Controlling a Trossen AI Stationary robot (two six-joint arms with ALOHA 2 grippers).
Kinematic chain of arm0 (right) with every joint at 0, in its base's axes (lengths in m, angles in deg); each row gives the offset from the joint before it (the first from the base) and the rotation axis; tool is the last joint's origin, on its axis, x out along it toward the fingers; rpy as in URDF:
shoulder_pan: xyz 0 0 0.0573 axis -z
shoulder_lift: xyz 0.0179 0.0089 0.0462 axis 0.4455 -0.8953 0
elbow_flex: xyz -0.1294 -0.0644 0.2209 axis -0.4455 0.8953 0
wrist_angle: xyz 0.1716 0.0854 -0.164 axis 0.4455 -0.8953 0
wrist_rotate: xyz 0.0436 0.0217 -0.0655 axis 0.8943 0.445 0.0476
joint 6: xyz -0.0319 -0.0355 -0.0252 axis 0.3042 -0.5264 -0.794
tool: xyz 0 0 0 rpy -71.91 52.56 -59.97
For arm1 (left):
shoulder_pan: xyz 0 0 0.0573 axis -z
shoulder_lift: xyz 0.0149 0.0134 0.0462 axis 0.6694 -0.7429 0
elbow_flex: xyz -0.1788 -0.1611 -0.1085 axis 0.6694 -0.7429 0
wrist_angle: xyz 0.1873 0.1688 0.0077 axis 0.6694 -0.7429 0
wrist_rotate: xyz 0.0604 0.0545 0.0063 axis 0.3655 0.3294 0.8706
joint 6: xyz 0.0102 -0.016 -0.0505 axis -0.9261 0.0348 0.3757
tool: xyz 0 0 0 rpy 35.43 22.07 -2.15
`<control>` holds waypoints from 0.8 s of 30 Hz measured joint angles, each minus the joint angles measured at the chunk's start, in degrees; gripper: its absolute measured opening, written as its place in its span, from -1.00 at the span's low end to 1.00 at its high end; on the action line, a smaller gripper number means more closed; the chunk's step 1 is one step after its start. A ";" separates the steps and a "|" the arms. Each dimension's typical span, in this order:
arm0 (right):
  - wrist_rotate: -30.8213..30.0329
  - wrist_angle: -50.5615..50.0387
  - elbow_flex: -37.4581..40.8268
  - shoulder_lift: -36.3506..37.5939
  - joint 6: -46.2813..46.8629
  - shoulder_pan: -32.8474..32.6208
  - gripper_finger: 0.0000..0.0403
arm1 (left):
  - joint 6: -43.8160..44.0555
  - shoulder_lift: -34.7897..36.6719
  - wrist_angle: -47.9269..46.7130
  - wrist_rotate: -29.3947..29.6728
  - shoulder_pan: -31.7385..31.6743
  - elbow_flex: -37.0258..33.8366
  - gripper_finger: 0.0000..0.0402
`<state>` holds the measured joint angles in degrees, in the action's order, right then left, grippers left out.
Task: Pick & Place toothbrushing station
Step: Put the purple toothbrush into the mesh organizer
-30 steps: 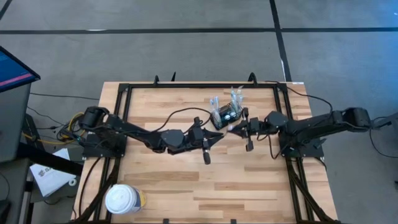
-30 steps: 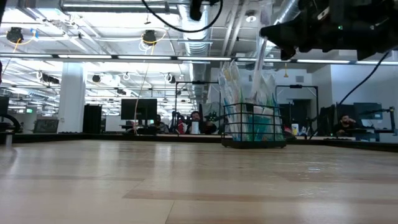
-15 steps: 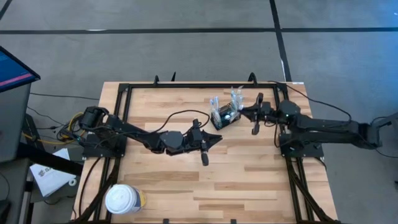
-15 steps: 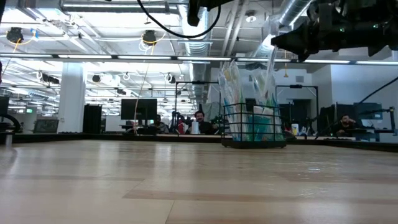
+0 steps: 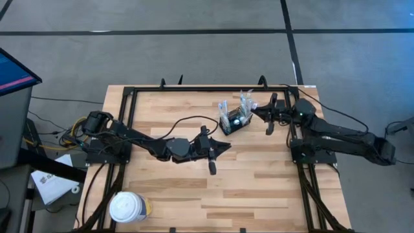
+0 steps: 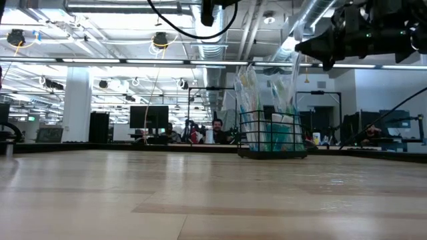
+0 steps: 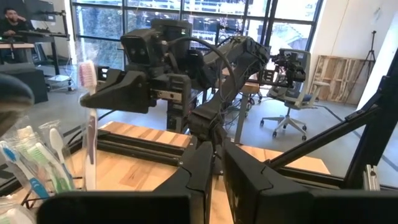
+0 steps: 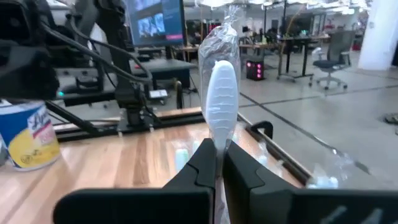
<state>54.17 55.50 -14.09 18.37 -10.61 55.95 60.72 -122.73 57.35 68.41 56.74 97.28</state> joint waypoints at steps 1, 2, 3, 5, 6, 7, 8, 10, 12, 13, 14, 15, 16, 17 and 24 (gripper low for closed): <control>0.11 0.50 0.00 0.01 0.05 -0.05 -1.00 | 0.00 -0.02 0.00 0.00 0.00 0.00 -0.85; 0.12 0.90 0.00 0.01 0.08 -0.16 -1.00 | 0.00 -0.02 0.00 0.00 0.00 0.00 -0.85; 0.14 1.33 0.00 -0.02 0.41 -0.17 -1.00 | -0.02 -0.02 0.00 0.00 0.00 0.00 -0.85; 0.22 3.56 0.00 -0.73 1.40 -0.26 -1.00 | 0.00 -0.02 0.00 0.00 0.00 0.01 -0.85; 0.60 4.79 -0.04 -1.74 1.54 -0.51 -1.00 | -0.01 -0.02 0.00 0.00 0.00 0.01 -0.85; 0.97 5.72 -0.04 -2.76 1.57 -0.81 -1.00 | 0.00 -0.02 0.00 0.00 0.00 0.02 -0.85; 1.12 6.27 -0.03 -3.75 1.63 -1.19 -1.00 | 0.00 -0.02 0.00 0.00 0.00 0.02 -0.85; 1.25 8.10 0.05 -5.15 1.64 -1.86 -1.00 | -0.02 -0.02 0.00 0.00 0.00 0.02 -0.85; 1.34 10.38 0.00 -6.85 1.75 -2.27 -1.00 | -0.02 -0.02 0.00 0.00 0.00 0.03 -0.85; 1.27 11.34 0.00 -7.96 1.77 -2.53 -1.00 | -0.02 -0.02 0.00 0.00 0.00 0.04 -0.85; 1.21 12.43 0.02 -8.98 1.82 -2.92 -1.00 | -0.02 -0.02 0.00 0.00 0.00 0.04 -0.85; 1.19 14.16 0.02 -10.08 2.05 -3.24 -1.00 | -0.01 -0.02 0.00 0.00 0.00 0.04 -0.85; 1.22 16.06 0.01 -11.13 2.42 -3.46 -1.00 | 0.00 -0.02 0.00 0.01 0.00 0.04 -0.85; 1.23 17.37 0.00 -12.16 2.63 -3.71 -1.00 | -0.02 -0.02 0.00 0.00 0.00 0.04 -0.85; 1.19 22.80 0.00 -19.28 3.10 -3.72 -1.00 | -0.02 -0.03 0.00 0.00 0.00 0.04 -0.85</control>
<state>55.36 78.30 -14.09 -0.91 -7.50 52.24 60.70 -122.76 57.35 68.41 56.74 97.32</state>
